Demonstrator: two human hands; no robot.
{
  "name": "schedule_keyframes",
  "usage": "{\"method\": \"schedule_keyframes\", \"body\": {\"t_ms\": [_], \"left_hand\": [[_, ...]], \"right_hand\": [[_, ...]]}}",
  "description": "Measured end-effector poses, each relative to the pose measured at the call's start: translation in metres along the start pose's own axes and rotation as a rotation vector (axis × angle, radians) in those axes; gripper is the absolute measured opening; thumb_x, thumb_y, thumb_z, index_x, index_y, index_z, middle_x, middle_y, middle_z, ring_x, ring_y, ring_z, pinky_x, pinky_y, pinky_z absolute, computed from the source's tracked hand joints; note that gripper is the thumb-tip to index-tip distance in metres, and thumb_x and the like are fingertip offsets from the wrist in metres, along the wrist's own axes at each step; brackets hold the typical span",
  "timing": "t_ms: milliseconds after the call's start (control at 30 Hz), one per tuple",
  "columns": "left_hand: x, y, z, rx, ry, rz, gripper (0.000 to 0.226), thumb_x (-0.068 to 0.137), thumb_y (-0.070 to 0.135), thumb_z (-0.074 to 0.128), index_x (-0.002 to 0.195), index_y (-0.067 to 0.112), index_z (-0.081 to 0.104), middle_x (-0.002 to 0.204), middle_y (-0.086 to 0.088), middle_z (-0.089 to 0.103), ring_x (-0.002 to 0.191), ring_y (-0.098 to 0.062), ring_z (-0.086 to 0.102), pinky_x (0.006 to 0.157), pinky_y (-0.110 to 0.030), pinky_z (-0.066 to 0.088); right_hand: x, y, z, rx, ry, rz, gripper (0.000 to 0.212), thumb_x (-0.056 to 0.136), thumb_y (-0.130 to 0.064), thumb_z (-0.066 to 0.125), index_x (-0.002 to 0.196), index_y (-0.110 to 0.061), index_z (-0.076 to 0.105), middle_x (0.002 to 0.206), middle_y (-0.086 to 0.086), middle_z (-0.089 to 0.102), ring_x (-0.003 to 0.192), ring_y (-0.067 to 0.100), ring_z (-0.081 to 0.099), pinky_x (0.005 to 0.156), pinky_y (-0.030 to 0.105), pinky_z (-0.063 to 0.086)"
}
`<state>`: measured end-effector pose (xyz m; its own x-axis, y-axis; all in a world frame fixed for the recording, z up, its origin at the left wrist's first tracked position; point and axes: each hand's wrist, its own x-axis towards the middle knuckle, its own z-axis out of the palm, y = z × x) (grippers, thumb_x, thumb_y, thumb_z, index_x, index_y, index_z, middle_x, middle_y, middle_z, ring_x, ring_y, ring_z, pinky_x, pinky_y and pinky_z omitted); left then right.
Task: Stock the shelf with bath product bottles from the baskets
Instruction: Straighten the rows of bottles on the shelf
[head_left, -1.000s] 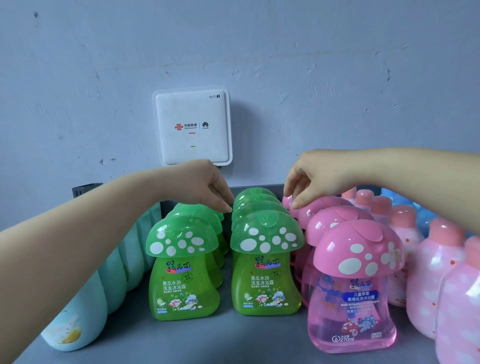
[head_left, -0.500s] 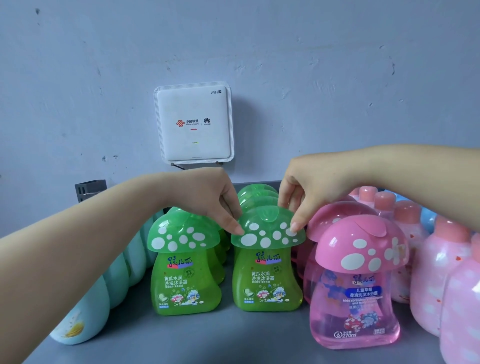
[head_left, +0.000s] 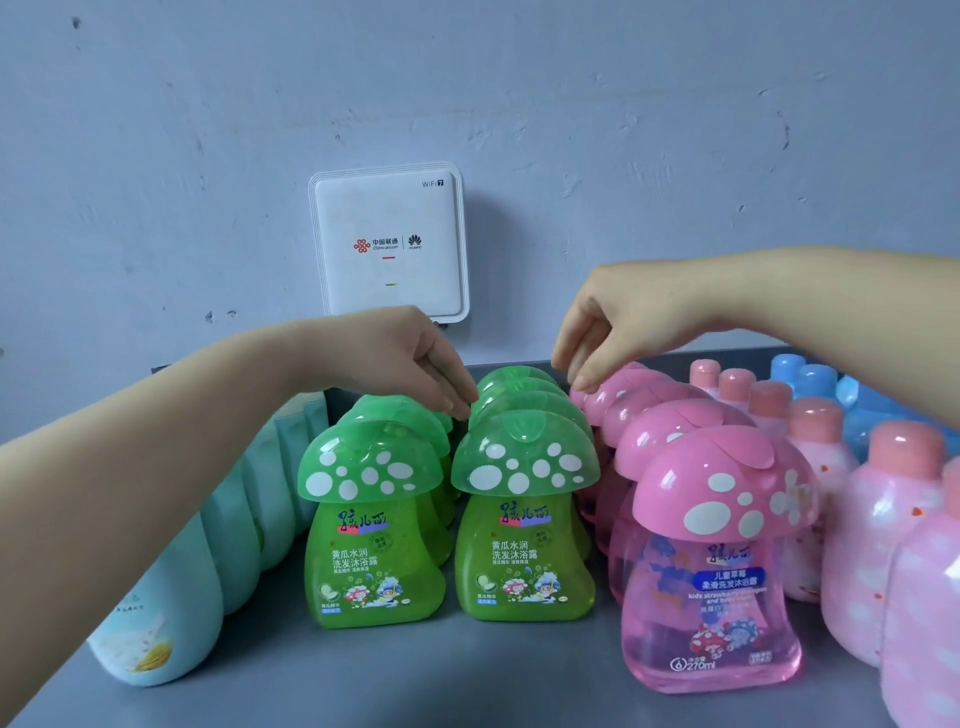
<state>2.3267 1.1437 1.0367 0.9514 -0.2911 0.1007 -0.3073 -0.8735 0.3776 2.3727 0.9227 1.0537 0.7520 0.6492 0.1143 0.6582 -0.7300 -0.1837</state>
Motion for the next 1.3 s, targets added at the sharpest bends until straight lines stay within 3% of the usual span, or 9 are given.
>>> {"method": "schedule_keyframes", "body": {"t_ms": [167, 333, 467, 800, 967, 1133, 1300], "left_hand": [[0.020, -0.005, 0.010, 0.158, 0.014, 0.002, 0.024, 0.080, 0.020, 0.073, 0.104, 0.024, 0.071, 0.092, 0.012, 0.073, 0.069, 0.017, 0.060, 0.067, 0.003, 0.040], [0.029, -0.008, 0.017, 0.212, 0.032, 0.014, 0.026, 0.079, 0.022, 0.074, 0.105, 0.022, 0.072, 0.084, 0.016, 0.070, 0.065, 0.017, 0.058, 0.070, 0.000, 0.043], [0.030, -0.009, 0.015, 0.242, 0.038, 0.021, 0.025, 0.078, 0.025, 0.074, 0.104, 0.022, 0.073, 0.076, 0.024, 0.065, 0.068, 0.014, 0.057, 0.073, -0.006, 0.043], [0.029, -0.015, 0.016, 0.229, 0.044, 0.046, 0.025, 0.078, 0.024, 0.074, 0.102, 0.021, 0.074, 0.088, 0.019, 0.071, 0.061, 0.017, 0.057, 0.074, -0.007, 0.045], [0.028, -0.012, 0.016, 0.223, 0.051, 0.041, 0.025, 0.077, 0.022, 0.076, 0.101, 0.019, 0.074, 0.091, 0.014, 0.072, 0.069, 0.010, 0.060, 0.080, -0.015, 0.047], [0.027, -0.011, 0.014, 0.218, 0.027, 0.026, 0.027, 0.077, 0.026, 0.076, 0.103, 0.021, 0.074, 0.085, 0.024, 0.067, 0.072, 0.011, 0.060, 0.083, -0.015, 0.047], [0.032, -0.007, -0.002, 0.183, 0.098, 0.016, 0.021, 0.080, 0.018, 0.073, 0.101, 0.021, 0.073, 0.094, 0.008, 0.073, 0.088, -0.002, 0.065, 0.089, -0.013, 0.044]], "right_hand": [[0.015, -0.002, 0.019, -0.234, -0.067, 0.040, 0.043, 0.076, -0.030, 0.076, 0.114, -0.016, 0.066, 0.097, -0.009, 0.070, 0.089, 0.007, 0.064, 0.083, 0.019, 0.047], [0.019, -0.007, 0.023, -0.278, -0.039, 0.028, 0.043, 0.076, -0.029, 0.076, 0.115, -0.016, 0.066, 0.073, -0.018, 0.058, 0.084, 0.008, 0.061, 0.074, 0.017, 0.046], [0.023, -0.006, 0.025, -0.277, -0.046, 0.021, 0.036, 0.076, -0.031, 0.075, 0.109, -0.017, 0.068, 0.083, -0.007, 0.074, 0.087, 0.008, 0.066, 0.082, 0.023, 0.050], [0.026, -0.006, 0.025, -0.246, -0.064, 0.024, 0.035, 0.077, -0.029, 0.075, 0.109, -0.014, 0.069, 0.089, -0.001, 0.075, 0.077, 0.005, 0.064, 0.077, 0.020, 0.048], [0.026, -0.005, 0.024, -0.235, -0.069, 0.030, 0.036, 0.077, -0.027, 0.075, 0.110, -0.014, 0.068, 0.090, -0.001, 0.075, 0.083, 0.006, 0.066, 0.079, 0.020, 0.048], [0.025, -0.006, 0.022, -0.226, -0.073, 0.040, 0.036, 0.077, -0.027, 0.075, 0.110, -0.016, 0.068, 0.092, -0.003, 0.074, 0.088, 0.007, 0.067, 0.081, 0.019, 0.048], [0.024, -0.004, 0.006, -0.194, 0.009, 0.050, 0.036, 0.075, -0.028, 0.077, 0.108, -0.016, 0.069, 0.094, -0.006, 0.074, 0.091, 0.007, 0.066, 0.086, 0.023, 0.049]]}}
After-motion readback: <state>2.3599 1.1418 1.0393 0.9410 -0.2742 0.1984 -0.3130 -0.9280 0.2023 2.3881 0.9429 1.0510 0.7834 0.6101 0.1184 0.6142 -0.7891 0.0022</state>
